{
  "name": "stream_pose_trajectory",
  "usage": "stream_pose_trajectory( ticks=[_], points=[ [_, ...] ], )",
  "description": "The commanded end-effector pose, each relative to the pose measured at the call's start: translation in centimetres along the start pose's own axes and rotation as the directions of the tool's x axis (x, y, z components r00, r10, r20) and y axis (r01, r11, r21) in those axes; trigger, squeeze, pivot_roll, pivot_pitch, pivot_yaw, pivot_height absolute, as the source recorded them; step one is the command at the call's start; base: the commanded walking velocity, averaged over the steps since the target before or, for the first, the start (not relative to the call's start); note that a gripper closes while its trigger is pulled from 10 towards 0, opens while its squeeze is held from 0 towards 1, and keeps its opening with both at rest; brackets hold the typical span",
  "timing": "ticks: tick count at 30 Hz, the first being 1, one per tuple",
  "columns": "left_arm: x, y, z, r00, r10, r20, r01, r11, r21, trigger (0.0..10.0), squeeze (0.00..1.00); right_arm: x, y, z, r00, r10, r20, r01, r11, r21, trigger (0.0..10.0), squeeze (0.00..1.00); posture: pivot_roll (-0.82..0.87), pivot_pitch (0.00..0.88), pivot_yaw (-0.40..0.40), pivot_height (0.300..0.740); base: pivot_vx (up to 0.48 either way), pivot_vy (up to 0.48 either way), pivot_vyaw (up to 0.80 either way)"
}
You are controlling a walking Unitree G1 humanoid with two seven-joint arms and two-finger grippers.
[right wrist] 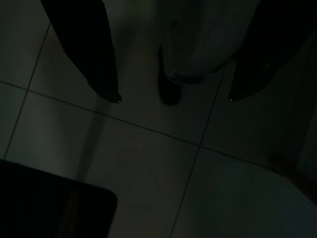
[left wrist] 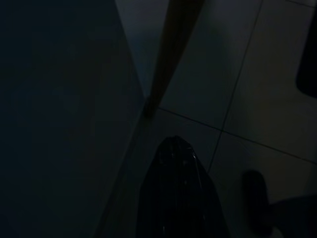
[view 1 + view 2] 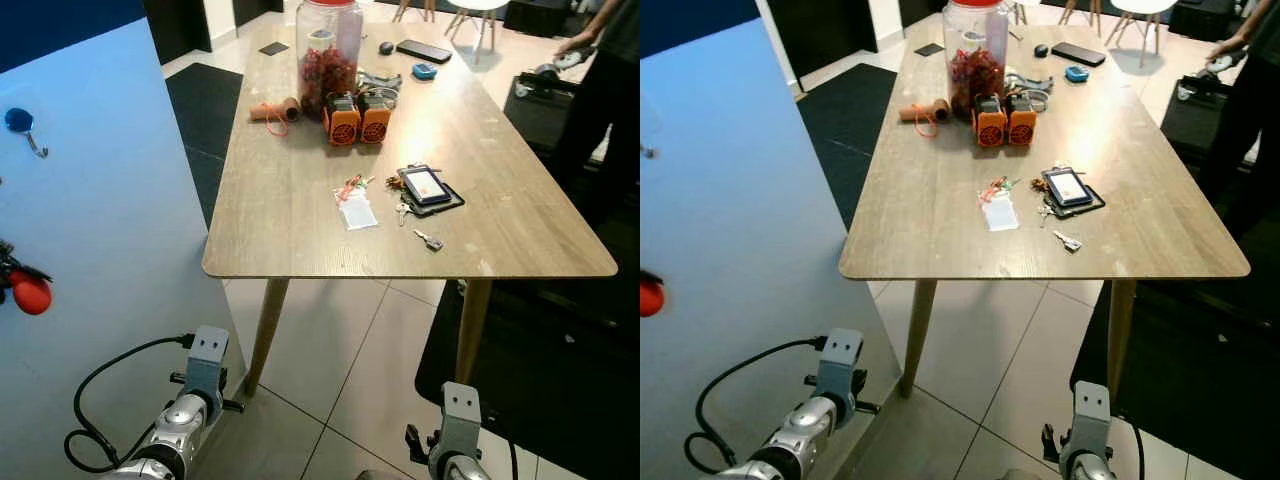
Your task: Hang keys on a hook
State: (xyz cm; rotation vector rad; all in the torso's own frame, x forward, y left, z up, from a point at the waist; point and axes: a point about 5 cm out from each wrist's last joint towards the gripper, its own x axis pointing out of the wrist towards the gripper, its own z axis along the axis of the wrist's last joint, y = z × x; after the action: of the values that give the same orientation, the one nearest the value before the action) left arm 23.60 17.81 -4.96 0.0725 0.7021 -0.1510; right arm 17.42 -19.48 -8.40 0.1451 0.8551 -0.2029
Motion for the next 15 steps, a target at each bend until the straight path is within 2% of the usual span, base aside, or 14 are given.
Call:
stream_pose_trajectory(
  ticks=[1,8,15],
  points=[
    [-0.07,-0.23,-0.45,1.0,-0.005,-0.017,0.005,1.0,0.004,10.0,0.0,-0.06,-0.25,-0.18,1.0,-0.006,-0.005,0.006,1.0,-0.005,10.0,0.0,0.02,0.053,0.016,0.74,0.0,-0.48,0.0],
    [-0.06,-0.29,-0.43,1.0,-0.006,-0.016,0.006,1.0,0.004,10.0,0.0,-0.09,-0.35,-0.27,1.0,-0.008,-0.009,0.008,1.0,-0.008,10.0,0.0,0.02,0.054,0.016,0.74,0.0,-0.431,0.0],
    [0.01,-0.17,-0.36,1.0,0.002,-0.026,-0.003,1.0,-0.014,10.0,0.0,-0.15,-0.45,-0.46,1.0,-0.01,-0.015,0.01,1.0,-0.012,10.0,0.0,0.02,0.048,0.018,0.74,0.0,0.0,0.0]
  ],
)
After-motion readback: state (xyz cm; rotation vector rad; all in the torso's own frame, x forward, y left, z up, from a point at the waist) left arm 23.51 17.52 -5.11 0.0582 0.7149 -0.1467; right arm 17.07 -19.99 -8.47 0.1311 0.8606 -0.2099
